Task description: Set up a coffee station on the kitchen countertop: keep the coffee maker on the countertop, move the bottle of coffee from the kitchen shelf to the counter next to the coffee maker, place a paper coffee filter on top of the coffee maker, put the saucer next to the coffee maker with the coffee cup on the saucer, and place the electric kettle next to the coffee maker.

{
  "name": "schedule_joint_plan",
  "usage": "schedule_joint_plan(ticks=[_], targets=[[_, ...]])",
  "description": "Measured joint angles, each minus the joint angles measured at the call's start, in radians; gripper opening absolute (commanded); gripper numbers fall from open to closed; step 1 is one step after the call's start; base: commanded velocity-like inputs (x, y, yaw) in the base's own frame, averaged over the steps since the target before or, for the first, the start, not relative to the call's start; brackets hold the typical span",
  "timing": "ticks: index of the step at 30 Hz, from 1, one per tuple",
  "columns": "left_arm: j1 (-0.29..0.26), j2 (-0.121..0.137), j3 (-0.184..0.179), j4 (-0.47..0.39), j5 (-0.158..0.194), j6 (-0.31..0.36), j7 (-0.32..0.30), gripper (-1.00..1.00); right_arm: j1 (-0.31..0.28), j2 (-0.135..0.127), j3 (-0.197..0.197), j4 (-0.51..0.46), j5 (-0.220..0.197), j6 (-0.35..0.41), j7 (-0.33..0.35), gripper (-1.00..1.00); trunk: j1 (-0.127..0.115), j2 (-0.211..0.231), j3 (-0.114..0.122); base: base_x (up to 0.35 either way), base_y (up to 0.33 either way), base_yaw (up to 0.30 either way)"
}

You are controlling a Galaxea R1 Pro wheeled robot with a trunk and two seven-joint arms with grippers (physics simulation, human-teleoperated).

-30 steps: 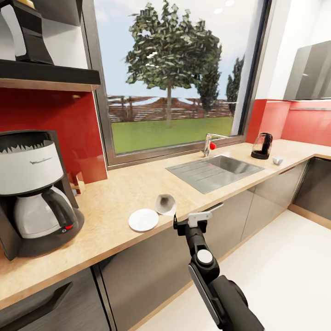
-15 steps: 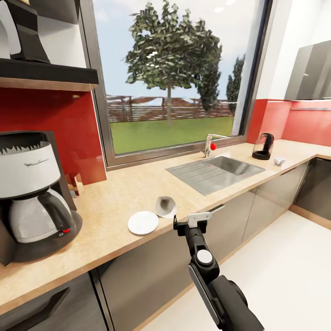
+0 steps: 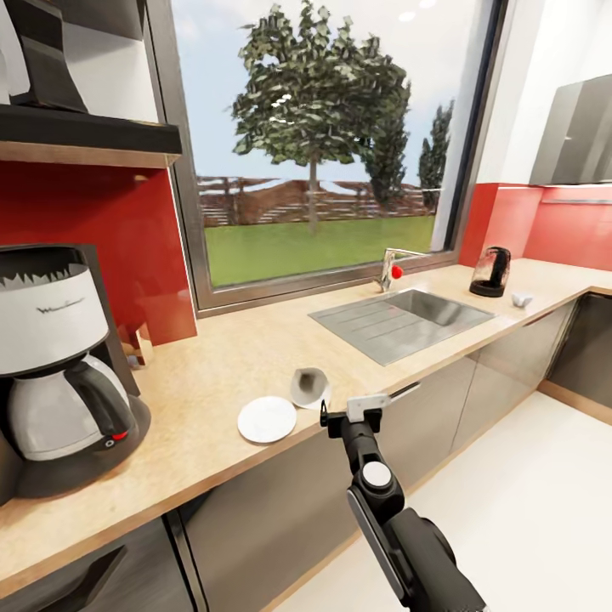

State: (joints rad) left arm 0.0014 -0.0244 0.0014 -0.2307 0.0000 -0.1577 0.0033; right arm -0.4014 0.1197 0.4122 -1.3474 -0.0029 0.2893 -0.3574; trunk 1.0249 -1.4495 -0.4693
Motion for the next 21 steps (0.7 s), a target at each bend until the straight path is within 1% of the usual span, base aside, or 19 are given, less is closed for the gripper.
schedule_joint_plan(ticks=[4,10,15,18,21], targets=[[0.000,0.000,0.000,0.000,0.000,0.000,0.000,1.00,-0.003,0.000,0.000,0.004,0.000,0.000,0.000,1.00,0.000,0.000,0.000,0.087,0.001,0.000],[0.000,0.000,0.000,0.000,0.000,0.000,0.001,1.00,-0.007,0.000,0.000,0.025,0.000,0.000,0.000,1.00,0.000,0.000,0.000,0.024,0.000,0.000],[0.000,0.000,0.000,0.000,0.000,0.000,0.001,1.00,-0.019,0.000,0.000,0.041,0.000,-0.002,0.000,1.00,0.000,0.000,0.000,0.069,0.000,0.000],[0.000,0.000,0.000,0.000,0.000,0.000,0.001,1.00,-0.026,0.001,0.000,0.071,-0.001,-0.004,0.000,1.00,0.000,0.000,0.000,0.124,0.000,0.000],[0.000,0.000,0.000,0.000,0.000,0.000,0.001,1.00,-0.029,0.001,0.000,0.081,-0.001,-0.004,0.000,1.00,0.000,0.000,0.000,0.052,0.000,0.000]])
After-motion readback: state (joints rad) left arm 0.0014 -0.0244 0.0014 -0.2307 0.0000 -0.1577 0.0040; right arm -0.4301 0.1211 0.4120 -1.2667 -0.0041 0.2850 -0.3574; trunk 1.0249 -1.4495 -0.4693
